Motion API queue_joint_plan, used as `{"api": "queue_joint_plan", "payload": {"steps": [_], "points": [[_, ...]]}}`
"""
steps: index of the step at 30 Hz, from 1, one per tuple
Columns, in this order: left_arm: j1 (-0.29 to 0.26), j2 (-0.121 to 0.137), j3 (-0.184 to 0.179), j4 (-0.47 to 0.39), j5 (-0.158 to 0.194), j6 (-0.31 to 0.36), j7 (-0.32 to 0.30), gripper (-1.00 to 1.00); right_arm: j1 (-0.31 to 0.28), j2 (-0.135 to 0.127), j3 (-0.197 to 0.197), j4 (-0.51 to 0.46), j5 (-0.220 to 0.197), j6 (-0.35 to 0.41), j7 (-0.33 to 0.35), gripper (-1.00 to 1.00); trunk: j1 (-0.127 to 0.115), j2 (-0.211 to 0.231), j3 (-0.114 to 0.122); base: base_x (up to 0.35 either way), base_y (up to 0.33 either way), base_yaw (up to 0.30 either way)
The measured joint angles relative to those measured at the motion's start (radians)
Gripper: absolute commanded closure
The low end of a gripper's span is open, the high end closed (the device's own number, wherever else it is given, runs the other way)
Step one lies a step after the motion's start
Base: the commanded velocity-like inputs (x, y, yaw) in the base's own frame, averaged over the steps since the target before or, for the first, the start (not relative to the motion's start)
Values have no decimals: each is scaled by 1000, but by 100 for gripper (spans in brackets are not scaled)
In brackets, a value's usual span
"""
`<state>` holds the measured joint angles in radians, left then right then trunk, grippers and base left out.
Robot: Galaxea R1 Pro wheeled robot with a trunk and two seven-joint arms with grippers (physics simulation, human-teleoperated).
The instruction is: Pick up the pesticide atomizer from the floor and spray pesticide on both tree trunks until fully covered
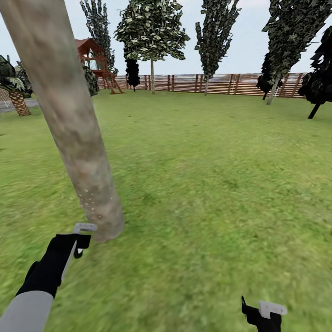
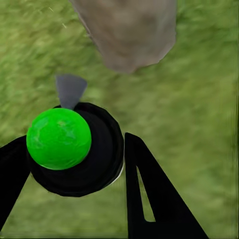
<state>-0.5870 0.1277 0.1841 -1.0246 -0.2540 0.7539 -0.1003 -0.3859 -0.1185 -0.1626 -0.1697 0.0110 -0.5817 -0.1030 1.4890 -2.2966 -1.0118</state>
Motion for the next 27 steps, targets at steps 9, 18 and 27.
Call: {"api": "queue_joint_plan", "payload": {"steps": [9, 18, 27], "points": [[6, -1, 12, 13, -4, -2, 18, 100, 0, 1, 0, 0, 1, 0, 0, -100, 0, 0, 0, 1, -272, 263], [6, -1, -38, 30, -17, -2, 50, 100, 0, 2, 0, 0, 0, 0, 0, -100, 0, 0, 0, 27, -273, 51], [6, -3, -37, 31, -11, 3, 132, 100, 0, 2, 0, 0, 0, 0, 0, -100, 0, 0, 0, 81, -273, 212]]}}
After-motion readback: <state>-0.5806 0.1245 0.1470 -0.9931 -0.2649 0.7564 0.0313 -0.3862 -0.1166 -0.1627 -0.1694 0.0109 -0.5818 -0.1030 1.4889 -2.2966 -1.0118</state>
